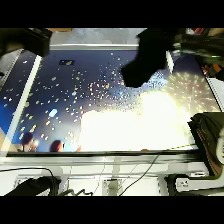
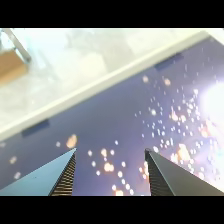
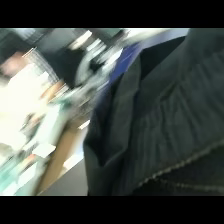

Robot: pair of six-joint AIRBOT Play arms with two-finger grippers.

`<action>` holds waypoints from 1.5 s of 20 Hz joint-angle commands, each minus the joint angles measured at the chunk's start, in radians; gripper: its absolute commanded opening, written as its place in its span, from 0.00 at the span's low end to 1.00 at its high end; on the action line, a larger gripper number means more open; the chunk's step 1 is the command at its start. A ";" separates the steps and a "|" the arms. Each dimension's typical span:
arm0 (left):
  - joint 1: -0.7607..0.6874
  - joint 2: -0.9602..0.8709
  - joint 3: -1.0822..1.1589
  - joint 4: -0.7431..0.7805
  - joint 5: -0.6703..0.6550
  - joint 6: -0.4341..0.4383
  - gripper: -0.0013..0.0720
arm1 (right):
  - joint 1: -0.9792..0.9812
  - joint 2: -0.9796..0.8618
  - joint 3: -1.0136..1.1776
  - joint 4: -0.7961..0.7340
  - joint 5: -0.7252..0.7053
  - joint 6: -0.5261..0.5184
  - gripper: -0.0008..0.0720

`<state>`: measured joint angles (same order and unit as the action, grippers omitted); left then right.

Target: Fold the clothes and pants, and hang the long-sleeved shirts on hangers.

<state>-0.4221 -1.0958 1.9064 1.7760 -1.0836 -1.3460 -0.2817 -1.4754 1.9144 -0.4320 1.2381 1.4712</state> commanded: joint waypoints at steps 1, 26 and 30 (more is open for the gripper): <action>-0.001 0.065 0.000 0.000 -0.001 0.000 0.66 | -0.267 0.143 0.003 -0.229 0.093 0.148 0.04; -0.001 0.061 -0.001 -0.007 0.007 0.000 0.66 | -0.933 0.194 -0.247 -1.192 0.566 0.291 0.95; -0.001 0.061 -0.001 -0.007 0.007 0.000 0.66 | -0.933 0.195 -0.247 -1.085 0.545 0.290 0.70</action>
<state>-0.4221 -1.0340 1.9060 1.7683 -1.0771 -1.3464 -1.2137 -1.2812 1.6711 -1.5959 1.7939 1.7622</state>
